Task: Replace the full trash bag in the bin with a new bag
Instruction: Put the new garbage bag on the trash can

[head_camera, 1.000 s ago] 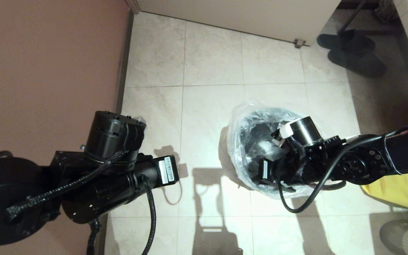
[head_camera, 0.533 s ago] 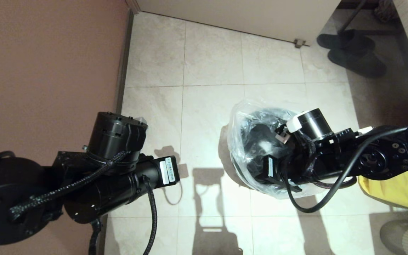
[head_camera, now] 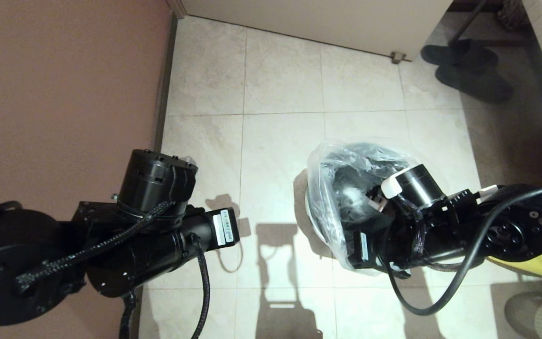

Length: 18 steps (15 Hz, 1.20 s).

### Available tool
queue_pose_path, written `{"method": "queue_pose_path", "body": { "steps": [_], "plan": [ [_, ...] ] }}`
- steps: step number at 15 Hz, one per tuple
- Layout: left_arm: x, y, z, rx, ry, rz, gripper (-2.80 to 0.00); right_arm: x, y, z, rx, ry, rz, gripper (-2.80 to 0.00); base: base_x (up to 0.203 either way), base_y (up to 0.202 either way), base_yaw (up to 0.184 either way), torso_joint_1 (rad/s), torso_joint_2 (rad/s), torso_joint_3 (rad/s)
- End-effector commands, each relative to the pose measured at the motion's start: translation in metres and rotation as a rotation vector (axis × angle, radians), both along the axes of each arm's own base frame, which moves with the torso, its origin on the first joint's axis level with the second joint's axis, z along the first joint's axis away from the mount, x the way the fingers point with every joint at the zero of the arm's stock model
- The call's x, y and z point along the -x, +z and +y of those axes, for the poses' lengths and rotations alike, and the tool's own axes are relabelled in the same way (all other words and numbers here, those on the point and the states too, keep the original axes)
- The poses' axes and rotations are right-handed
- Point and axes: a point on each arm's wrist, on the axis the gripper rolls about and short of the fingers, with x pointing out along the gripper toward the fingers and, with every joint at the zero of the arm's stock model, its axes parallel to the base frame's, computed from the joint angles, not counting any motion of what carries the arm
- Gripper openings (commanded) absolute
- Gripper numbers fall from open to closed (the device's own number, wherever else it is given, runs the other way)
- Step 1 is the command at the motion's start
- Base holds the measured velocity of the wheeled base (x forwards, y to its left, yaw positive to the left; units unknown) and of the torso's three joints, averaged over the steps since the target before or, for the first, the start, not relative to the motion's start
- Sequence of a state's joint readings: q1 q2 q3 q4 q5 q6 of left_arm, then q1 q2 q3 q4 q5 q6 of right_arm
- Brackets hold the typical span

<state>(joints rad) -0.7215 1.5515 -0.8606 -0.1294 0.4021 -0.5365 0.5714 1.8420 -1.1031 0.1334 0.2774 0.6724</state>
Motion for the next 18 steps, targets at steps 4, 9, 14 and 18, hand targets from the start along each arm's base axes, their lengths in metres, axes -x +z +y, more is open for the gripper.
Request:
{"method": "queue_pose_path", "body": {
  "steps": [4,9,14,18],
  "plan": [
    [-0.001,-0.002,-0.001,0.004,0.009,0.003,-2.8,-0.002,-0.029,0.011,0.041,0.022,0.061,-2.8,0.0,0.0,0.0,0.0,0.0,0.0],
    [-0.002,0.009,-0.002,0.053,0.008,-0.062,-2.8,-0.016,-0.043,0.018,0.023,0.011,0.017,-2.8,0.0,0.0,0.0,0.0,0.0,0.0],
    [-0.005,0.039,-0.022,0.118,-0.051,-0.126,-2.8,-0.022,-0.039,0.02,0.019,-0.028,-0.068,-2.8,0.0,0.0,0.0,0.0,0.0,0.0],
    [-0.025,0.062,-0.065,0.132,-0.114,-0.132,-2.8,-0.022,-0.037,0.02,0.014,-0.029,-0.075,-2.8,0.0,0.0,0.0,0.0,0.0,0.0]
  ]
}}
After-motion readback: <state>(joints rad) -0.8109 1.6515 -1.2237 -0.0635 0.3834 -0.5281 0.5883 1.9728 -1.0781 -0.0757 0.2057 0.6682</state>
